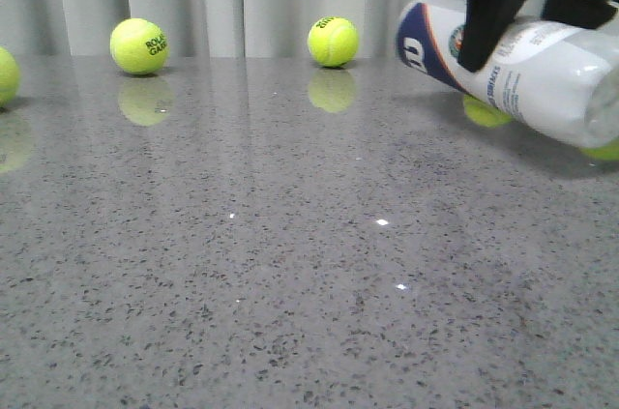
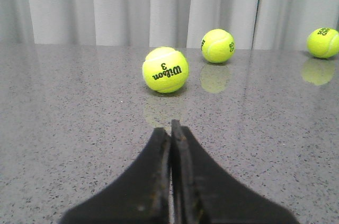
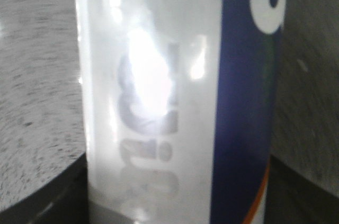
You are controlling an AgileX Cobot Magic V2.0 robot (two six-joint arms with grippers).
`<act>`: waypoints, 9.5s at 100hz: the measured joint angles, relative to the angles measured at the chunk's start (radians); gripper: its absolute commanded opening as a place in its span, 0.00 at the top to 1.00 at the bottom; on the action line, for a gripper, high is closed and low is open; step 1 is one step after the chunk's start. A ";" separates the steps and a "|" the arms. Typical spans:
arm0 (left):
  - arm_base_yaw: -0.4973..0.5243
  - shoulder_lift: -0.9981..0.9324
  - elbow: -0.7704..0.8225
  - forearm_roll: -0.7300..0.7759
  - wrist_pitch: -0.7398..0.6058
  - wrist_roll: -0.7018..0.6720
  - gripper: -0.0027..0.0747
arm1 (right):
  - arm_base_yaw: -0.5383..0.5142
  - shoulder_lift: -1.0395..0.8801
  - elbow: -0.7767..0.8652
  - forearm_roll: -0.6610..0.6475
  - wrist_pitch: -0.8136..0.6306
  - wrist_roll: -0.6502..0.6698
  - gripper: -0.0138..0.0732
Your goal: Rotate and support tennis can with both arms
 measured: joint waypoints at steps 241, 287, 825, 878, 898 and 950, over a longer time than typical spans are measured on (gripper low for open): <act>0.000 0.000 0.000 0.000 0.000 0.000 0.99 | 0.305 -0.282 0.076 -0.082 -0.088 0.152 0.91; 0.000 0.000 0.000 0.000 0.000 0.000 0.99 | 0.305 -0.714 0.653 -0.104 -0.554 0.250 0.91; -0.667 1.703 -1.922 0.007 0.952 0.203 0.96 | 0.305 -1.481 1.206 -0.154 -0.906 0.248 0.91; -0.704 1.079 -1.193 -0.004 0.453 0.112 0.99 | 0.305 -1.481 1.206 -0.154 -0.906 0.248 0.91; -0.704 0.915 -0.969 -0.004 0.448 0.112 0.99 | 0.305 -1.481 1.206 -0.154 -0.906 0.248 0.91; -0.572 0.737 -0.759 0.072 0.300 0.071 0.99 | 0.305 -1.481 1.206 -0.154 -0.906 0.248 0.91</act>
